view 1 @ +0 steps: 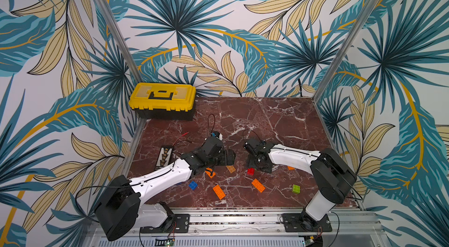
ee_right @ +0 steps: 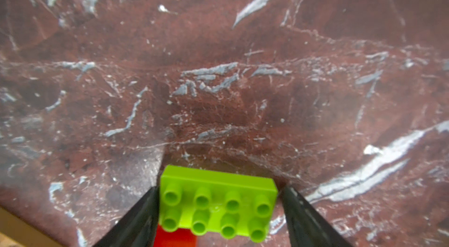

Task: Assemble the number 5 with lego
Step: Move the lego brick at the center of the board.

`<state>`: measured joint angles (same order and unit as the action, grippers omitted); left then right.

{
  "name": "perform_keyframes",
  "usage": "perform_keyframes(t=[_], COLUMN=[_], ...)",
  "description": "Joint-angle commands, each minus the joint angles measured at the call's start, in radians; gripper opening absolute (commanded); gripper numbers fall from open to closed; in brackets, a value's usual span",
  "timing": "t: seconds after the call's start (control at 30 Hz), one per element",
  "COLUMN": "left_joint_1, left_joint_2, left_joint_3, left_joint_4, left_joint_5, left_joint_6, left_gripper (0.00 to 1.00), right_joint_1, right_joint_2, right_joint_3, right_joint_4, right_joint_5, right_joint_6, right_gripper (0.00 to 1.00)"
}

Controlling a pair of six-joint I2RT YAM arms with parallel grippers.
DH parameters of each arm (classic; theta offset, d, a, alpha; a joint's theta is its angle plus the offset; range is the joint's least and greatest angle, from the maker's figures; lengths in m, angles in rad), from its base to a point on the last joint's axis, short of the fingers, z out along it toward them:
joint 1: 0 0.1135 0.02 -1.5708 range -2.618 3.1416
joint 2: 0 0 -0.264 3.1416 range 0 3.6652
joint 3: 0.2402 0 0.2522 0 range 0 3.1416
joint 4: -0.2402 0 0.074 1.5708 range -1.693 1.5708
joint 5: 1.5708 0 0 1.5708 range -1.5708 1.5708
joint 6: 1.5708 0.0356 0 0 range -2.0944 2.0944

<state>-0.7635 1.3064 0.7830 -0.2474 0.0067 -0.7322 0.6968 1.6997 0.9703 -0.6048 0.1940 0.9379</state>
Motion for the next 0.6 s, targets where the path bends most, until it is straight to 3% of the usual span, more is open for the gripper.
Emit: perform_keyframes(t=[0.0, 0.17, 0.57], left_joint_1=[-0.002, -0.003, -0.002], left_joint_2=[-0.033, -0.041, -0.1], left_joint_3=[-0.018, -0.018, -0.076], left_joint_4=[0.02, 0.023, 0.095], left_joint_5=[-0.021, -0.045, -0.186], left_joint_6=[0.01, 0.023, 0.045], left_gripper=[1.0, 1.0, 1.0], right_joint_1=[0.006, 0.001, -0.039], right_joint_2=[-0.008, -0.029, 0.059], right_joint_3=[-0.041, -0.049, 0.15], right_joint_4=[-0.01, 0.024, 0.0], right_joint_5=[-0.015, -0.023, -0.004], right_joint_6=[0.032, 0.013, -0.248], right_gripper=[0.73, 0.63, 0.63])
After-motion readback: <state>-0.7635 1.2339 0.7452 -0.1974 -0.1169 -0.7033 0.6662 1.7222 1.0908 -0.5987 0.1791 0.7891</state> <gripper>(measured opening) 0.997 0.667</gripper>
